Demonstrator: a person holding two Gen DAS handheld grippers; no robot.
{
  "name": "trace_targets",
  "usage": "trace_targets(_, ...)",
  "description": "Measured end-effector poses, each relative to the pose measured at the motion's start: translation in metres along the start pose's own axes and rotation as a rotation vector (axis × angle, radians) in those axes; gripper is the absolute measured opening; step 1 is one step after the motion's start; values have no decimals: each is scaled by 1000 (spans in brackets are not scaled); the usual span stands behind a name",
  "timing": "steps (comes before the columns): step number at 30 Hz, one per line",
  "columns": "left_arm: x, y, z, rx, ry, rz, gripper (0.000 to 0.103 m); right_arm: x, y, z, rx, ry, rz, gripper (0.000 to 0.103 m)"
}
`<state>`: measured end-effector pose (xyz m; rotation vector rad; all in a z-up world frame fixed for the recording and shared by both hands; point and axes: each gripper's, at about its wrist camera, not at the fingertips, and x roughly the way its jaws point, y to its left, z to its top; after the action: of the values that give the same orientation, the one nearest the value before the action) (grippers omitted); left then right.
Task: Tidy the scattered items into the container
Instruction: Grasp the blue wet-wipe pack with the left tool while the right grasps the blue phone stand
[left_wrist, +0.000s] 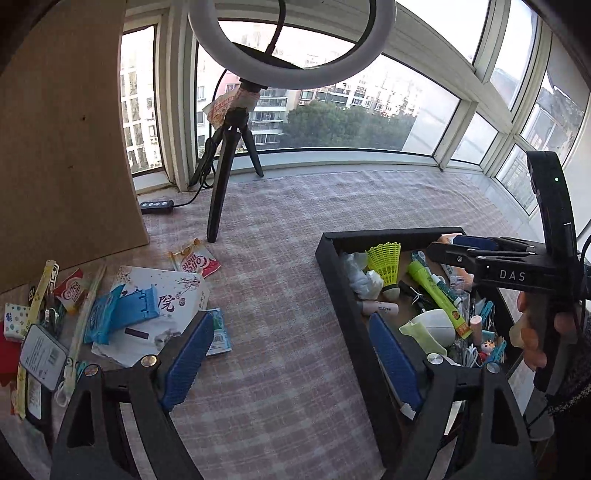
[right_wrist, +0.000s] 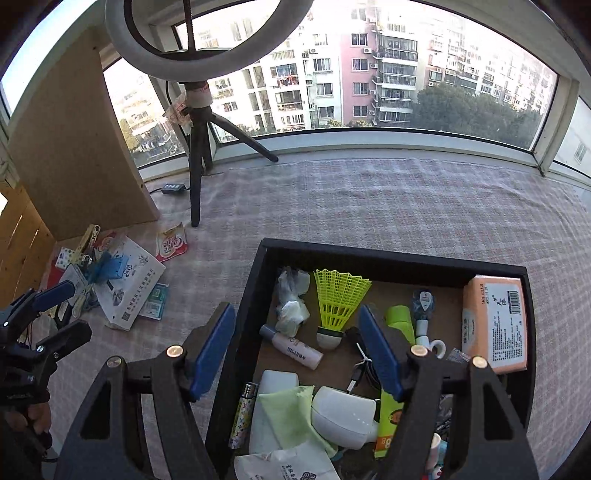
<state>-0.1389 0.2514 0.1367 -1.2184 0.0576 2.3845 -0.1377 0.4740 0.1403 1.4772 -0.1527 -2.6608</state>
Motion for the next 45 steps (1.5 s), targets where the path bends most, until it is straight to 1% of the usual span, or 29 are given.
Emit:
trace_targets(5, -13, 67, -21, -57, -29, 164, 85, 27, 59, 12, -93, 29, 81, 65)
trace_targets(6, -13, 80, -24, -68, -30, 192, 85, 33, 71, 13, -110, 38, 97, 62)
trace_targets(7, -13, 92, -28, -80, -28, 215, 85, 39, 86, 14, -132, 48, 110, 56)
trace_targets(8, -12, 103, -32, -93, -23, 228, 84, 46, 100, 14, -152, 59, 117, 53)
trace_targets(9, -11, 113, -36, -108, -17, 235, 80, 52, 115, 14, -174, 69, 123, 48)
trace_targets(11, -8, 128, -42, -128, -7, 235, 77, 65, 142, 14, -210, 86, 136, 48)
trace_targets(15, 2, 141, -45, -130, 3, 237, 76, 90, 185, 15, -258, 120, 147, 48)
trace_targets(18, 12, 144, -43, -128, 12, 248, 76, 109, 207, 23, -270, 153, 147, 44)
trace_targets(20, 19, 142, -40, -117, 18, 247, 76, 120, 216, 28, -277, 172, 145, 42)
trace_targets(22, 25, 140, -37, -94, 20, 269, 76, 127, 223, 31, -283, 186, 139, 42)
trace_targets(24, 28, 141, -34, -82, 20, 276, 75, 134, 228, 33, -291, 197, 131, 42)
trace_targets(26, 32, 144, -32, -86, 24, 276, 74, 139, 231, 34, -294, 208, 129, 42)
trace_targets(29, 37, 148, -31, -94, 28, 280, 69, 145, 236, 34, -302, 217, 128, 39)
trace_targets(31, 40, 150, -31, -95, 27, 283, 68, 147, 239, 35, -313, 217, 112, 36)
trace_targets(34, 45, 152, -31, -98, 31, 276, 67, 150, 243, 36, -326, 223, 87, 36)
trace_targets(36, 47, 152, -32, -100, 30, 283, 62, 150, 244, 36, -337, 222, 78, 35)
trace_targets(37, 47, 153, -32, -103, 30, 279, 60, 150, 245, 35, -341, 223, 80, 29)
trace_targets(38, 47, 154, -32, -110, 28, 275, 54, 150, 245, 35, -340, 225, 87, 26)
trace_targets(40, 49, 153, -33, -107, 34, 272, 45, 152, 245, 35, -333, 229, 86, 8)
trace_targets(41, 49, 152, -34, -103, 40, 273, 33, 152, 245, 35, -334, 226, 74, 7)
trace_targets(42, 49, 152, -34, -104, 43, 275, 27, 152, 244, 35, -329, 224, 74, 7)
trace_targets(43, 48, 153, -34, -108, 38, 271, 27, 152, 243, 35, -321, 222, 84, 6)
trace_targets(44, 46, 154, -34, -114, 31, 263, 24, 151, 242, 35, -314, 222, 92, 5)
trace_targets(45, 44, 155, -35, -122, 26, 257, 19, 150, 240, 35, -309, 221, 97, 3)
